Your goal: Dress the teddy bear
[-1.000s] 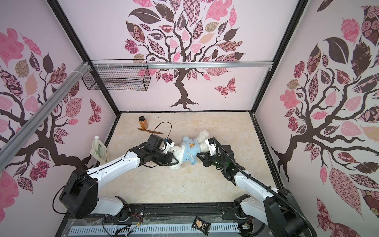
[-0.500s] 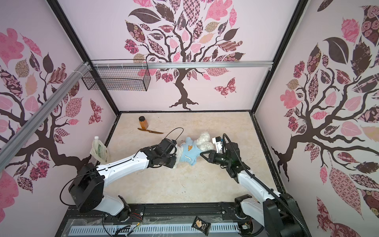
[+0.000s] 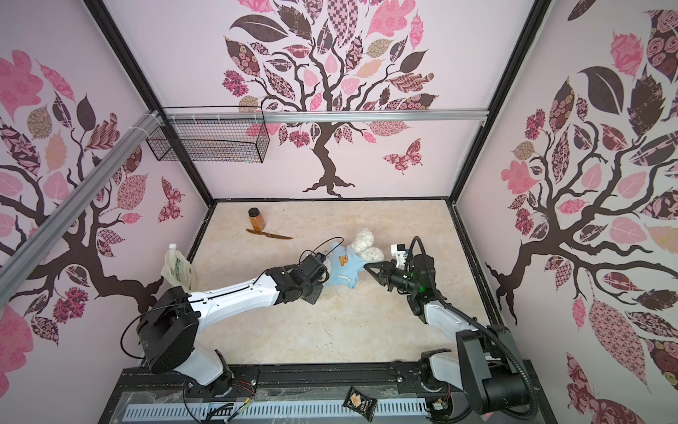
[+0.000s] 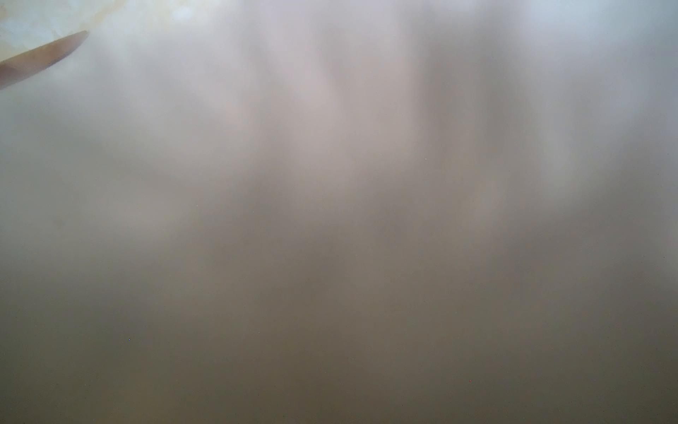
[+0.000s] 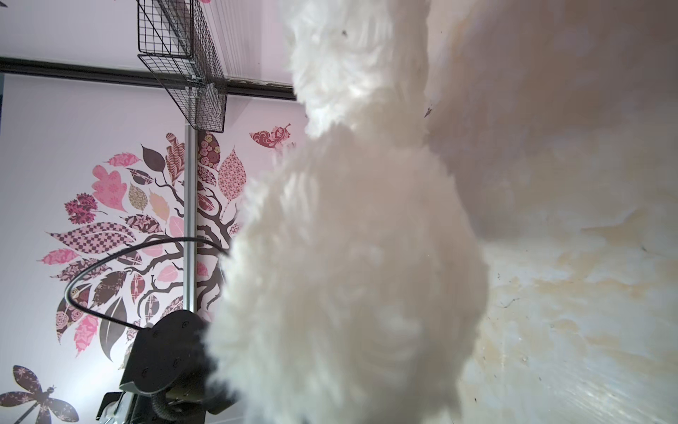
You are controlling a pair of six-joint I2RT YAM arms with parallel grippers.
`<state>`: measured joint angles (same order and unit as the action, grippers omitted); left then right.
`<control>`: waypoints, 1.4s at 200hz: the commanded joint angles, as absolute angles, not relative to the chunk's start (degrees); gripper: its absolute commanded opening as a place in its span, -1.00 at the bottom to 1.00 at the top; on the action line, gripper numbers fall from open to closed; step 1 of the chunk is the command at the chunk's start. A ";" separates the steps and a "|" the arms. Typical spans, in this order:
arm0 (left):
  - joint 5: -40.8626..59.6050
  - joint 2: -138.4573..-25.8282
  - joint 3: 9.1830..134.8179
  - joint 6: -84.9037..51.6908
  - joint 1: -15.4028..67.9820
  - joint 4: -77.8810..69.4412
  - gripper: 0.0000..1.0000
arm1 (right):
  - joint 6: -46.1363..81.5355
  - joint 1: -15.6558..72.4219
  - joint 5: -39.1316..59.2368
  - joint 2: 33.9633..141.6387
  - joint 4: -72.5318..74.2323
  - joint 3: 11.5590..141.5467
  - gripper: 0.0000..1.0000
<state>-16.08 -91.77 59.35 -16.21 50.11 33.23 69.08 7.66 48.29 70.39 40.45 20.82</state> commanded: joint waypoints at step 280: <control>9.37 -94.86 58.55 -10.25 43.86 34.12 -1.00 | 29.91 17.82 30.04 78.04 19.49 32.28 -0.93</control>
<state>12.14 -94.67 58.65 -15.16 41.32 33.12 26.96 17.96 32.58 76.07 15.84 30.00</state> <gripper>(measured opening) 0.160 0.090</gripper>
